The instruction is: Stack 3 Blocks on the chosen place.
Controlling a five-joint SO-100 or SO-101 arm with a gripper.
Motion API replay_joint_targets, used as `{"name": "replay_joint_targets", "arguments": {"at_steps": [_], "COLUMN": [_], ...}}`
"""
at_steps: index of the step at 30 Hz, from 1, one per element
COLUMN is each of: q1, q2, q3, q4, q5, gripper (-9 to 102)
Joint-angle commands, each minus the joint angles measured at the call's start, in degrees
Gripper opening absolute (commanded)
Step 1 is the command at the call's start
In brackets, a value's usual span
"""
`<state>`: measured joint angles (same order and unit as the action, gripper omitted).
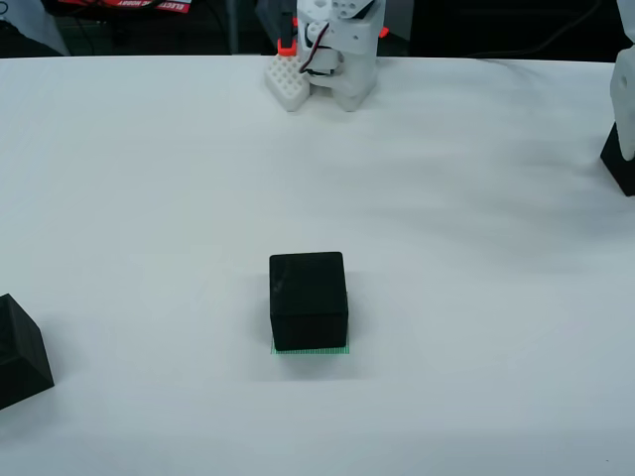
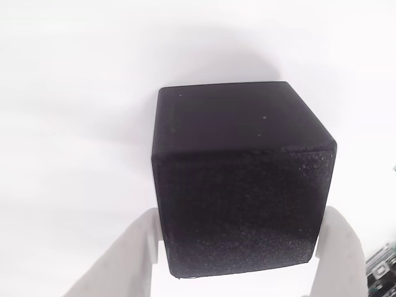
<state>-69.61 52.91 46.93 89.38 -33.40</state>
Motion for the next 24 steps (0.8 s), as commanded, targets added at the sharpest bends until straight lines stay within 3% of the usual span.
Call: {"name": "replay_joint_targets", "arguments": {"at_steps": [1, 15, 24], "q1": [3.7, 10.7, 21.0], "q2": [5.4, 25.5, 39.1], "q3": [2.6, 17.8, 27.6], "q4": [-1.0, -2.6, -3.2], "q5": [0.1, 0.1, -1.2], "gripper": [22, 22, 22]}}
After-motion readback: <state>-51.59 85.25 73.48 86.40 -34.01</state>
